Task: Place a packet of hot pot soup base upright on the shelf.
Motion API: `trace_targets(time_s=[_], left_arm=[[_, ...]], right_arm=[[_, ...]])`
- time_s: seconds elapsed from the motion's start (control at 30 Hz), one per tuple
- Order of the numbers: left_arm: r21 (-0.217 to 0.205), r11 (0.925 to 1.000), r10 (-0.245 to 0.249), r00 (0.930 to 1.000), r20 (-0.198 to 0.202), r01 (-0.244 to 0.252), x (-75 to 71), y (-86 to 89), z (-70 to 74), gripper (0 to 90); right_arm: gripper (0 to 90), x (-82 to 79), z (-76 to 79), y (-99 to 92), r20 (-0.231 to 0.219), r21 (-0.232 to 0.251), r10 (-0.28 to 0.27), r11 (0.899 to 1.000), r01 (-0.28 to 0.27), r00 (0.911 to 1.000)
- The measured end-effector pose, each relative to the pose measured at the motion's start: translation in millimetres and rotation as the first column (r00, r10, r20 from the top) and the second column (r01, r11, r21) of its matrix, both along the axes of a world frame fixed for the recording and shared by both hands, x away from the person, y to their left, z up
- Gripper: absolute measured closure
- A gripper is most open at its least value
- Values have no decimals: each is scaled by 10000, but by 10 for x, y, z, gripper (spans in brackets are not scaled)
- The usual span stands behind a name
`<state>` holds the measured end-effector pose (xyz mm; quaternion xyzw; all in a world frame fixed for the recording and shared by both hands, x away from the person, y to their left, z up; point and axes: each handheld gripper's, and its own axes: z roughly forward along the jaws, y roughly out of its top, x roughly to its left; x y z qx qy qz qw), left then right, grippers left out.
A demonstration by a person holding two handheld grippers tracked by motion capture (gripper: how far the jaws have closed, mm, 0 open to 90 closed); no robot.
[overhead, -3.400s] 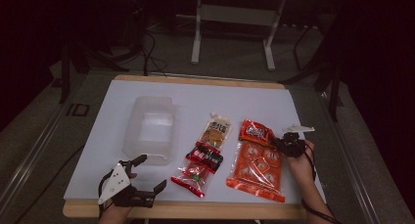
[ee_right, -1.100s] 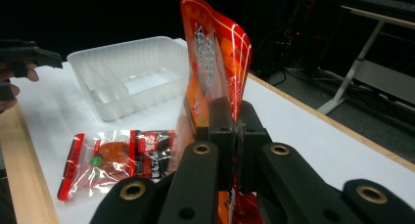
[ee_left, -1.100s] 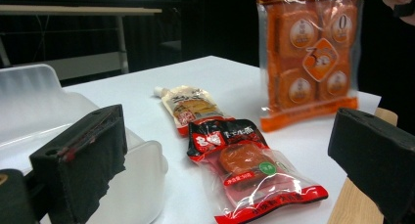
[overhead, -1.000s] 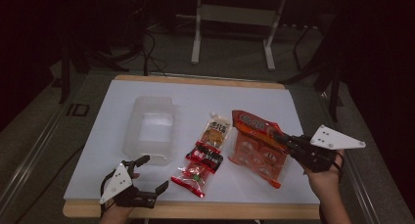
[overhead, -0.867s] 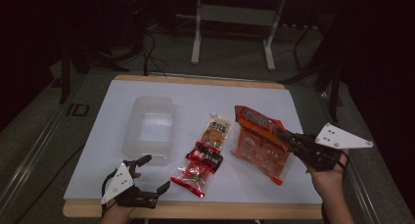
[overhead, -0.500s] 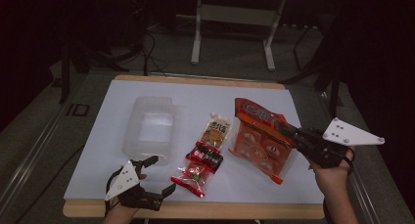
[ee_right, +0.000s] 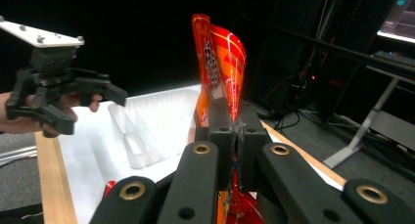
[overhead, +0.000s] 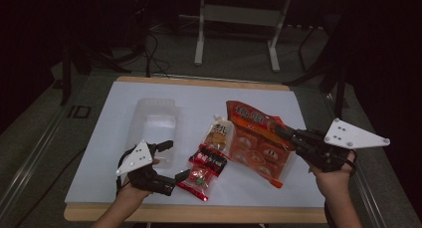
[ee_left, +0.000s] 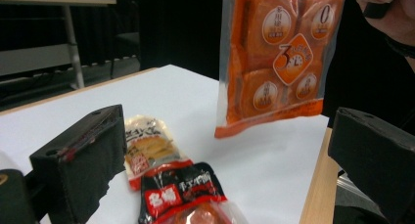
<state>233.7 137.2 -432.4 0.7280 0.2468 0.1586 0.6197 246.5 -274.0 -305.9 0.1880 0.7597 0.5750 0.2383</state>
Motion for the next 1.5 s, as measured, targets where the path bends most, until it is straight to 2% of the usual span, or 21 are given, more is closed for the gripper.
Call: trace_targets(time_s=[0.07,0.2,0.37,0.43,0.63,0.7,0.77,0.87,0.9,0.93,0.97,1.0,1.03,1.07,1.1,1.13,1.17,1.2,1.4,1.43,1.5], left_arm=[[94,9999,-61,9998,186,59,41,-38,43,14],[-219,9987,-454,9989,125,457,137,-95,94,14],[-87,9957,-921,9957,121,922,227,-171,180,18],[19,9926,-1217,9925,136,1217,258,-201,219,54],[92,9820,-1886,9820,74,1885,348,-296,283,65],[154,9787,-2045,9789,-9,2045,362,-327,290,145],[86,9674,-2531,9674,-65,2532,370,-353,290,147],[77,9573,-2891,9573,15,2890,376,-385,291,148],[58,9581,-2863,9581,105,2862,375,-395,296,147],[31,9551,-2963,9550,141,2962,379,-393,299,150],[4,9515,-3077,9514,139,3077,385,-395,302,186],[-13,9519,-3064,9518,125,3064,389,-398,304,186],[-154,9432,-3317,9434,37,3317,404,-394,301,258],[-190,9418,-3357,9420,-29,3356,409,-394,299,258],[-251,9375,-3473,9377,-87,3470,418,-393,295,303],[-375,9216,-3869,9221,-103,3863,423,-390,290,355],[-375,9216,-3869,9221,-103,3863,423,-390,290,436],[-206,9089,-4162,9092,140,4164,409,-398,294,515],[-153,9008,-4339,9009,80,4340,403,-434,288,646],[-153,9008,-4339,9009,80,4340,403,-434,288,678],[171,9063,-4224,9064,85,4222,357,-485,299,706]], right_arm=[[889,-19,18,32,40,42,131,9999,-132,9999],[889,-55,54,119,115,67,445,9990,-446,9989],[889,-62,67,243,79,96,880,9961,-881,9961],[889,-66,61,300,55,98,1075,9942,-1075,9942],[888,-87,49,457,36,100,1550,9879,-1550,9879],[888,-99,48,504,14,88,1688,9856,-1688,9856],[888,-114,44,568,30,29,1906,9817,-1906,9817],[888,-124,43,607,8,-13,2055,9787,-2055,9787],[888,-129,42,622,13,-28,2105,9776,-2104,9776],[888,-133,42,641,-33,-24,2185,9758,-2185,9758],[888,-135,41,662,-18,-3,2271,9739,-2271,9739],[888,-135,41,662,-18,-3,2271,9739,-2271,9739],[888,-143,43,683,-42,6,2391,9710,-2391,9710],[888,-143,43,683,-42,6,2391,9710,-2391,9710],[888,-146,44,688,-30,3,2412,9705,-2412,9705],[888,-152,46,696,2,-13,2420,9703,-2420,9703],[888,-150,48,700,-1,1,2451,9695,-2451,9695],[888,-146,45,702,-47,32,2486,9686,-2486,9686],[887,-112,25,678,-174,157,2494,9683,-2492,9682],[886,-100,17,668,-187,114,2437,9698,-2435,9697],[885,-80,3,648,-244,87,2333,9724,-2331,9721]])
